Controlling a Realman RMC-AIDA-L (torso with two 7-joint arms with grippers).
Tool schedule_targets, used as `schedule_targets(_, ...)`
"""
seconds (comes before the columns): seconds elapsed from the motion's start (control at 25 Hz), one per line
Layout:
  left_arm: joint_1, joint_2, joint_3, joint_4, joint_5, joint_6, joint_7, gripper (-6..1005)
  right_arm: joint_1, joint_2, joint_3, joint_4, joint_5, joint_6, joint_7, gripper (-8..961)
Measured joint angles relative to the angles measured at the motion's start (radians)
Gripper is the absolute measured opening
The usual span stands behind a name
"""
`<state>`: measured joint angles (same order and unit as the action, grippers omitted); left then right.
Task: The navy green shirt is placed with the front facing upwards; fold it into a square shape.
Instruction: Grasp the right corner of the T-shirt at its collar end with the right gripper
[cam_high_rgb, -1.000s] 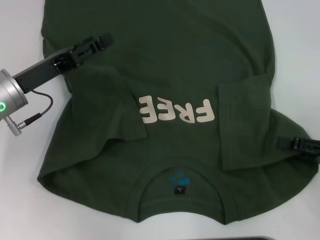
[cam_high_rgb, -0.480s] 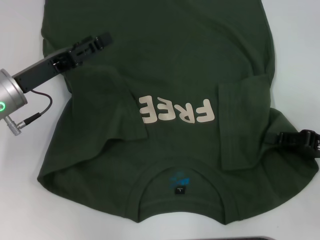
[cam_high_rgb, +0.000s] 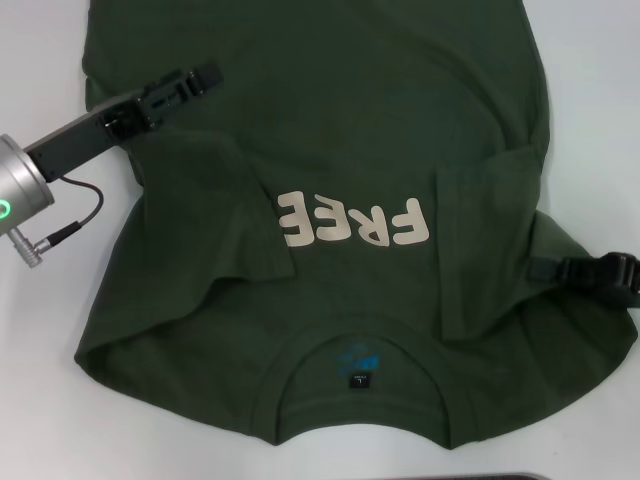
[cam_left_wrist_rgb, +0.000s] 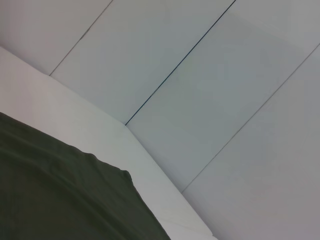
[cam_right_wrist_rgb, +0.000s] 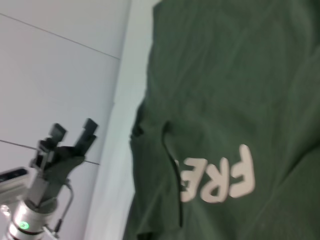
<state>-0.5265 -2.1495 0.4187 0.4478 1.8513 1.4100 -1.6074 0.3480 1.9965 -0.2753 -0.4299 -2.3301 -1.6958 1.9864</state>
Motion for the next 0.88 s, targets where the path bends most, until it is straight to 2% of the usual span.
schedule_targets(0.36,-0.003,-0.001,0.000,0.000,0.001,-0.006,0.000,847,0.009,0.008,0.001,-0.001,0.029,-0.038,-0.030,20)
schedule_targets(0.88,-0.006,0.001,0.000,0.000,0.002,-0.007,0.000,846,0.000,0.009,0.003,0.002,0.068,-0.065,-0.086,20)
